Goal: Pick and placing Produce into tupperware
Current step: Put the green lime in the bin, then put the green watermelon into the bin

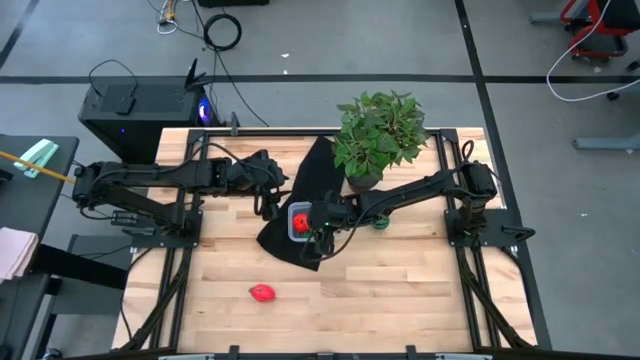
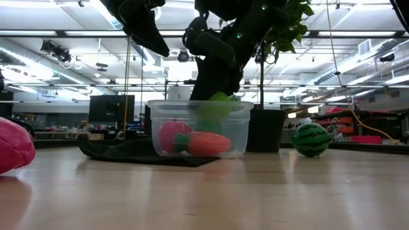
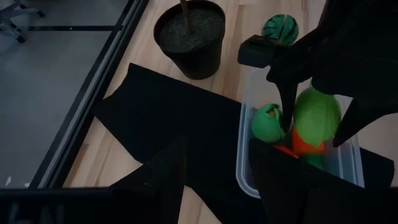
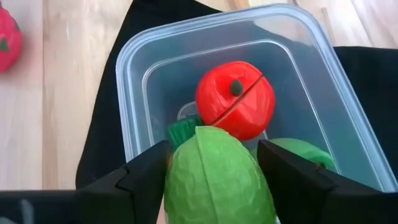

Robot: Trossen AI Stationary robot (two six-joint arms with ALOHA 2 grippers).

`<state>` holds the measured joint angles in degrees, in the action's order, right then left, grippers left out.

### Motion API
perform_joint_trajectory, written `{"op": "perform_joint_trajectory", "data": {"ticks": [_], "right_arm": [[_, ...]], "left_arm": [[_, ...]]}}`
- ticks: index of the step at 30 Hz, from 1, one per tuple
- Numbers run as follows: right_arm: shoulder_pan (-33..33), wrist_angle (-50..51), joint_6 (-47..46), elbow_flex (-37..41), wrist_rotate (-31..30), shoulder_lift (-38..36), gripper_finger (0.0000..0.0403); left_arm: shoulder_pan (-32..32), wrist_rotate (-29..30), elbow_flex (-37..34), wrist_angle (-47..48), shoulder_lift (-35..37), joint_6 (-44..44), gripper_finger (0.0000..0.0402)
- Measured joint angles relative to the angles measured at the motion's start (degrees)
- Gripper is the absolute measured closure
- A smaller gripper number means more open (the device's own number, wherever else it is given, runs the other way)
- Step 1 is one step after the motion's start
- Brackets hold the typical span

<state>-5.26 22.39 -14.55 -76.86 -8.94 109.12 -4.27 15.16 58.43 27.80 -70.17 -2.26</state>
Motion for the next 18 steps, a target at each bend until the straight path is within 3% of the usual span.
{"op": "perform_joint_trajectory", "data": {"ticks": [9,18], "right_arm": [[0.0,-0.1,0.9,-0.3,-0.1,-0.3,0.0143],[-3.0,1.6,1.6,-8.4,-0.7,-2.4,0.0157]], "left_arm": [[0.0,0.0,0.0,0.0,0.0,0.0,0.0218],[0.0,0.0,0.0,0.1,0.0,0.0,0.0216]]}}
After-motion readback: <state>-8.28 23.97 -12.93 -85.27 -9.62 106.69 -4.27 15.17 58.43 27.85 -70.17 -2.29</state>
